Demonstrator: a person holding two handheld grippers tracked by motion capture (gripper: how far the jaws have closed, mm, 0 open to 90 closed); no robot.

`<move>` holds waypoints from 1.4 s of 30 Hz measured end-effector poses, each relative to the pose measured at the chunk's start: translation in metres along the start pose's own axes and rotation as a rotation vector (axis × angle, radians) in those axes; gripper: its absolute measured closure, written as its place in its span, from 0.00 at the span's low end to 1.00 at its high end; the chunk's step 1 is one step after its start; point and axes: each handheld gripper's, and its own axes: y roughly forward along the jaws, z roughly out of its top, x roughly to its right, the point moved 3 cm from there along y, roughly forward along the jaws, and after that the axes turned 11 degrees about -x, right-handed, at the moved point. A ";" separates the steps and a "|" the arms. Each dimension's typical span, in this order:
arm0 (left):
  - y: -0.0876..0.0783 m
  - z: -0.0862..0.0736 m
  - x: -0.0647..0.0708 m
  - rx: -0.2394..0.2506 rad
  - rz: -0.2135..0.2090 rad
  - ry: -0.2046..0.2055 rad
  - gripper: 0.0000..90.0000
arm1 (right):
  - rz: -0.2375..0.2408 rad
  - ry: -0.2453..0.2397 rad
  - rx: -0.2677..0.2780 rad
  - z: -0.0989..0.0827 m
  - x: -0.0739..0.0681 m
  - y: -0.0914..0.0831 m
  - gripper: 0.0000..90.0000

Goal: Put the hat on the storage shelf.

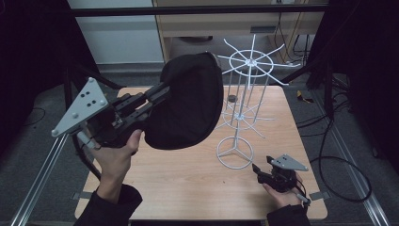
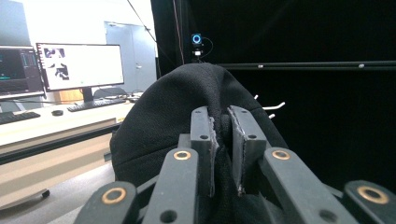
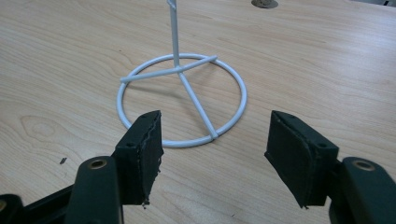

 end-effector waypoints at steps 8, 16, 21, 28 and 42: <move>0.019 -0.004 0.000 -0.018 -0.022 -0.007 0.89 | 0.002 0.002 0.000 0.000 0.000 0.000 0.40; 0.029 -0.018 -0.006 -0.032 -0.056 -0.039 0.89 | 0.001 0.000 -0.001 0.000 0.000 0.000 0.40; 0.035 -0.029 -0.008 -0.056 -0.060 -0.045 0.89 | -0.001 -0.004 -0.001 0.000 0.000 0.000 0.40; 0.040 -0.046 -0.013 -0.093 -0.057 -0.059 0.88 | 0.004 0.002 -0.009 0.000 -0.001 0.000 0.40; 0.056 -0.074 -0.022 -0.175 -0.047 -0.092 0.88 | 0.004 -0.004 -0.008 0.000 -0.001 0.001 0.40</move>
